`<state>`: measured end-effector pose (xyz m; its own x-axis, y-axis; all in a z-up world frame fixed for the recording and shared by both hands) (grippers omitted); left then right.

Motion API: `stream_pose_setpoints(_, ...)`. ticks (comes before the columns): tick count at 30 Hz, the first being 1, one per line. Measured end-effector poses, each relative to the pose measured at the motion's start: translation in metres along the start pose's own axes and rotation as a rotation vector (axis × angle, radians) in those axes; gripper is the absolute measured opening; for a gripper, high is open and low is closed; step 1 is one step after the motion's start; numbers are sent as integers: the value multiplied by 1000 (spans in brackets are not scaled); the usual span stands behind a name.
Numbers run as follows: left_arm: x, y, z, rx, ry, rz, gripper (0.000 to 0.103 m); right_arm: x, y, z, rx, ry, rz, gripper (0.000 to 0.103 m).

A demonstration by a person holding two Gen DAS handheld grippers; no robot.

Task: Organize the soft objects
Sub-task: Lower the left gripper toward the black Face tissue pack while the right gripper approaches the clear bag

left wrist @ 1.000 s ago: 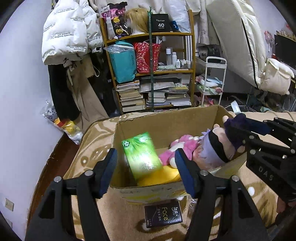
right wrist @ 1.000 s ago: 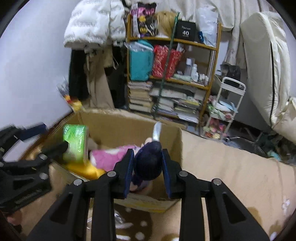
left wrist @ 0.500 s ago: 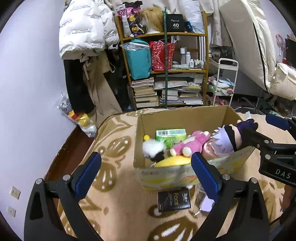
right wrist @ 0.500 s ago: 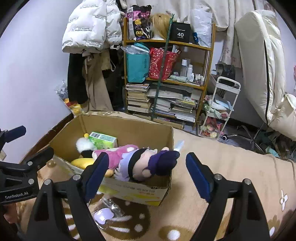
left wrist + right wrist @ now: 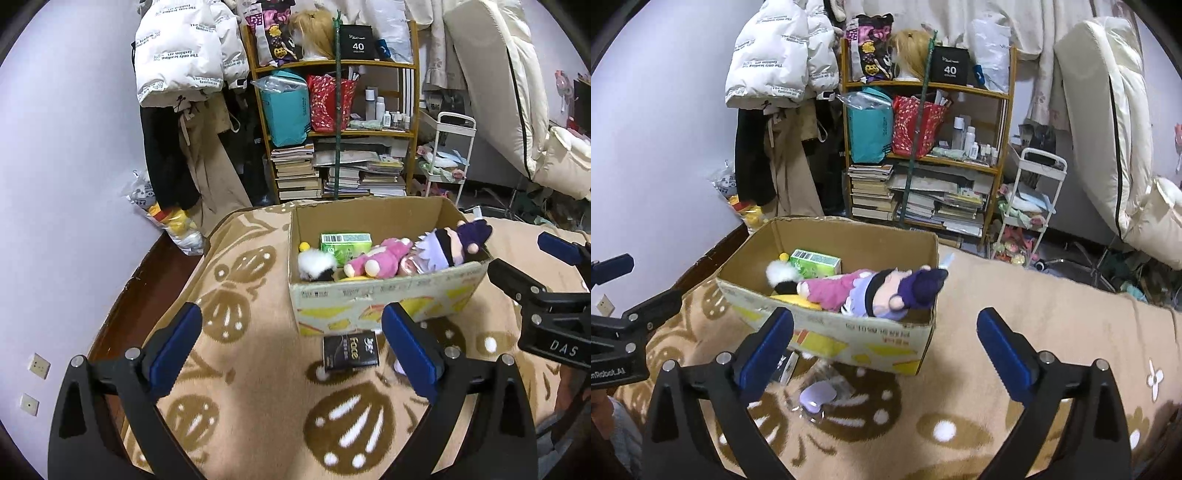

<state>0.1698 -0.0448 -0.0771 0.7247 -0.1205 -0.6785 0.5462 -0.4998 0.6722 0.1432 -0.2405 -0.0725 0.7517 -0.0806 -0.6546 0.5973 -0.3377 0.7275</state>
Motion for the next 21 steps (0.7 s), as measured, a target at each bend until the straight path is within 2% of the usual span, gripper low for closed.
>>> stream_pose_setpoints(8,-2,-16,5,-9,-15,-35,97,-13,-11,2,36,16,-9,103)
stream_pose_setpoints(21,9,-28,-5,-51,-20,-76,97,6,-27,-2,23,11,-75,103)
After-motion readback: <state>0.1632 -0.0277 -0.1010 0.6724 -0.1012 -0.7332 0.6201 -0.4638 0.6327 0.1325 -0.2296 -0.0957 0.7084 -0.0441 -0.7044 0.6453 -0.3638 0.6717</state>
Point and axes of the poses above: each gripper's, at about its wrist camera, not at the fingertips, and x roughly the way its jaws point, z to its right, y to its top, the point moved 7 cm from there along x, roughly the way its jaws point, and after that the axes turned 14 degrees about x, right-handed, at the moved point
